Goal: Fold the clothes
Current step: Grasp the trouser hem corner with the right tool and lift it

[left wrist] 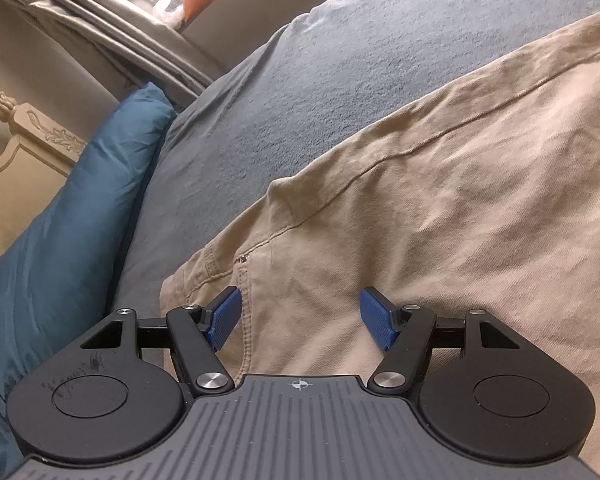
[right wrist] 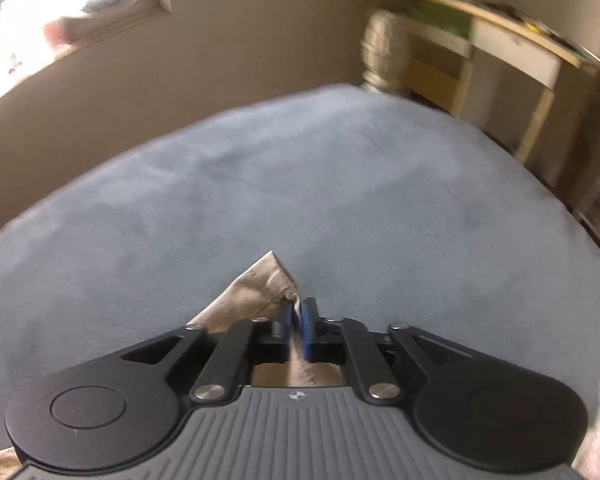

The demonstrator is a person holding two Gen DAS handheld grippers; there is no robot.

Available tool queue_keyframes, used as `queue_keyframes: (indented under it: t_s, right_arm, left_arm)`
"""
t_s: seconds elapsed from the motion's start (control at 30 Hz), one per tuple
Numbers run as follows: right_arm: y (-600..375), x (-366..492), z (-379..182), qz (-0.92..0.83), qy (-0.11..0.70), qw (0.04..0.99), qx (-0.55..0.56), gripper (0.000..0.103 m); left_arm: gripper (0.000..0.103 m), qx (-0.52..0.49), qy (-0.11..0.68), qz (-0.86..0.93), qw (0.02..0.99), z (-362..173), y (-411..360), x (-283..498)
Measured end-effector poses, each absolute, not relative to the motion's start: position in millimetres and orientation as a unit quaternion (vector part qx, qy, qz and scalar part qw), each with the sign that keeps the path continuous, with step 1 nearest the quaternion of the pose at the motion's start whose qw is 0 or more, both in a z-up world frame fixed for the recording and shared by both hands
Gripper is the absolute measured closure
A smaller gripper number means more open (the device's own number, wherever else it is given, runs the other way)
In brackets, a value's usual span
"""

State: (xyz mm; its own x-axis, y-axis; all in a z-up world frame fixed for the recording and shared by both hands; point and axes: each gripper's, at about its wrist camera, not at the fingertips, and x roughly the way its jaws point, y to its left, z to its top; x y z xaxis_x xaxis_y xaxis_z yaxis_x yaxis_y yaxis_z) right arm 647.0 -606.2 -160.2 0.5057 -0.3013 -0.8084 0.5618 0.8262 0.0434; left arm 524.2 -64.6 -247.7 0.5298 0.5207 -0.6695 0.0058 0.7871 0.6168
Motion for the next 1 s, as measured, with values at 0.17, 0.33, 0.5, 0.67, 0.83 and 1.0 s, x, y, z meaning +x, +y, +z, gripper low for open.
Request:
queue_keyframes:
  t_s: [0.17, 0.33, 0.5, 0.67, 0.83, 1.0]
  right_arm:
    - [-629, 588, -151, -0.245, 0.354, 0.856, 0.286, 0.061]
    - [-613, 527, -180, -0.146, 0.432, 0.786, 0.419, 0.061]
    - [-587, 497, -242, -0.138, 0.47, 0.71, 0.506, 0.062]
    - [-587, 492, -262, -0.135, 0.41, 0.692, 0.579, 0.101]
    - [-577, 476, -212, -0.141, 0.383, 0.738, 0.537, 0.101]
    - [-574, 458, -187, -0.178, 0.388, 0.756, 0.497, 0.101]
  left_arm:
    - [0.037, 0.284, 0.459, 0.155, 0.827, -247, -64, 523]
    - [0.037, 0.279, 0.455, 0.153, 0.831, -248, -62, 521]
    - [0.037, 0.282, 0.458, 0.151, 0.829, -247, -62, 523]
    - [0.037, 0.283, 0.457, 0.151, 0.83, -247, -62, 523]
    - [0.037, 0.273, 0.462, 0.153, 0.83, -245, -61, 524]
    - [0.037, 0.272, 0.466, 0.151, 0.828, -244, -61, 525]
